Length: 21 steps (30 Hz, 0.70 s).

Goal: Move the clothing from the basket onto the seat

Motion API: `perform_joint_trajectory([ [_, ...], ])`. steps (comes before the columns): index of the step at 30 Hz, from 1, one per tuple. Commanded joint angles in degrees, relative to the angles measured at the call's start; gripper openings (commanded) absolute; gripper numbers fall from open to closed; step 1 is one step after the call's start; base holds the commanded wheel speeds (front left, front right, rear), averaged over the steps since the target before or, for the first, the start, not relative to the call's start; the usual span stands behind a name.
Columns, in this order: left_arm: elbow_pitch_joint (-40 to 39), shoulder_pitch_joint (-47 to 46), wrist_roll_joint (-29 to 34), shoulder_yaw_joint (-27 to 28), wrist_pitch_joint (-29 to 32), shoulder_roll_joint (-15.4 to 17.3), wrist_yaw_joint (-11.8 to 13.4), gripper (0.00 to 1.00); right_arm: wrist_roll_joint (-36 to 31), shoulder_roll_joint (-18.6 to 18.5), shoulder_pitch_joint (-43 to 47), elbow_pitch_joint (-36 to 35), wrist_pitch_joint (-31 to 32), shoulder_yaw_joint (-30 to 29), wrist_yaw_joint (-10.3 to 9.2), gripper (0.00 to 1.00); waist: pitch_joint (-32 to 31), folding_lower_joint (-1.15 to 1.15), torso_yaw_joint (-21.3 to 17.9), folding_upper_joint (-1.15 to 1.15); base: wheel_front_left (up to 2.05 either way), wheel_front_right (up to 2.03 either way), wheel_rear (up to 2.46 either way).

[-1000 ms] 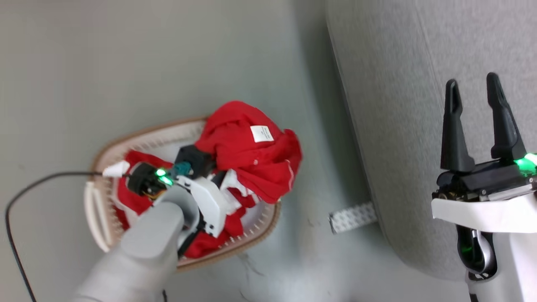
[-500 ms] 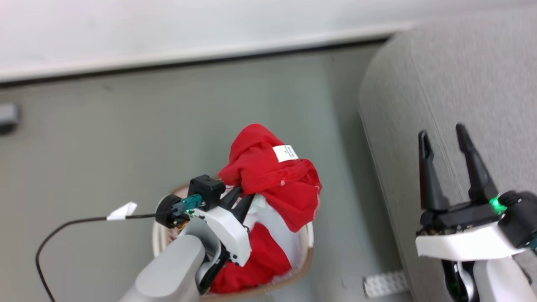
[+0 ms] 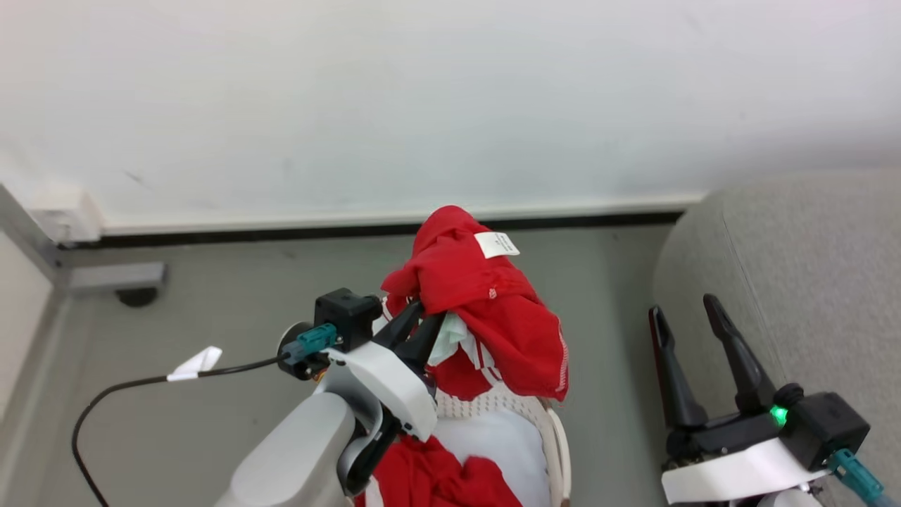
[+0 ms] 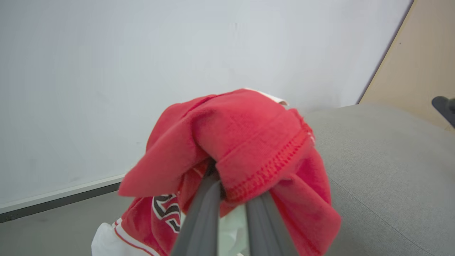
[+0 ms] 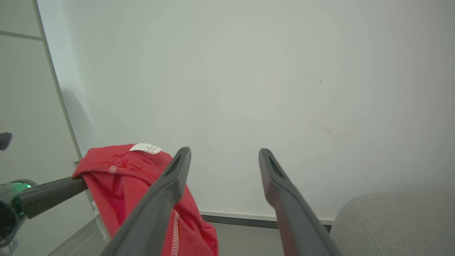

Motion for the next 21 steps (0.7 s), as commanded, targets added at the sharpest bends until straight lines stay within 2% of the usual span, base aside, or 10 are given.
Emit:
perform_joint_trajectory([
  [1,-0.75,0.17,-0.59,0.27,-0.05,0.37,0.1,0.0,0.44,-0.19,1.36,0.27,-0.18,0.37,-0.12,1.0,-3.34,0.02,2.42,0.0,0.0,0.0,0.0],
  [7,-3.53,-2.05,-3.0,1.22,1.48,0.6,0.11,0.0,0.96,-0.21,2.76,0.44,-0.17,1.94,-0.12,1.0,-5.11,0.02,4.17,0.0,0.0,0.0,0.0],
  [21,-11.66,-1.75,-4.29,2.54,5.36,3.11,3.0,0.0,1.4,-0.2,3.3,0.53,-0.17,4.15,-0.12,1.0,-5.36,0.02,4.4,0.0,0.0,0.0,0.0],
])
